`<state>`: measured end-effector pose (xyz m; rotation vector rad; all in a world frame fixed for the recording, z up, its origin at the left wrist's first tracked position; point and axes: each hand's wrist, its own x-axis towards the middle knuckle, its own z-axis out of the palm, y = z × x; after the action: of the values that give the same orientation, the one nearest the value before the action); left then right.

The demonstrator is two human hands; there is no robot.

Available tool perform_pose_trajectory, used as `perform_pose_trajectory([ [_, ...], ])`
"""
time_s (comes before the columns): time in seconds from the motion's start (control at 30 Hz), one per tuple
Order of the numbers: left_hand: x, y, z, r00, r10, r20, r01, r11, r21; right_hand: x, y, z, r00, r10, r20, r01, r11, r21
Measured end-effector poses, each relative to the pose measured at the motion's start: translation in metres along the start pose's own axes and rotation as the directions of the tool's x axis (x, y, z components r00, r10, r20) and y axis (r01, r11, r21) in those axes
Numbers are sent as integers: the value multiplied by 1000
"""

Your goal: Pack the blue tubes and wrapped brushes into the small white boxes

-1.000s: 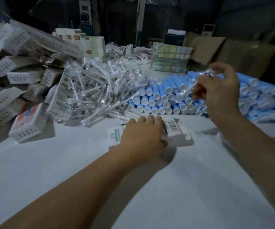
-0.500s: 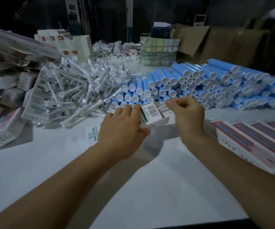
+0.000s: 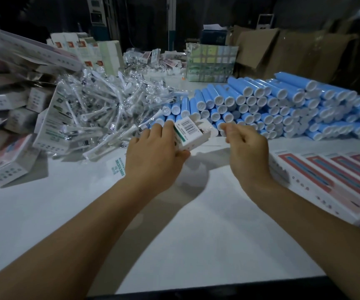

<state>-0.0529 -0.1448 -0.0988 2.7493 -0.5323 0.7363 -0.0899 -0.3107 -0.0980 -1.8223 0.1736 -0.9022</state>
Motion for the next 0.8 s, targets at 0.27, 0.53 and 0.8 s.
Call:
perform_pose_trajectory([
  [0.27, -4, 5, 3, 999, 26, -34, -25, 999, 48, -15, -2, 12, 981, -19, 194, 14, 999, 29],
  [0.53, -9, 9, 4, 997, 79, -25, -77, 995, 66, -10, -1, 9, 969, 28, 247, -31, 999, 9],
  [0.8, -14, 16, 9, 990, 144, -2, -143, 981, 131, -6, -1, 12, 945, 126, 302, -136, 991, 11],
])
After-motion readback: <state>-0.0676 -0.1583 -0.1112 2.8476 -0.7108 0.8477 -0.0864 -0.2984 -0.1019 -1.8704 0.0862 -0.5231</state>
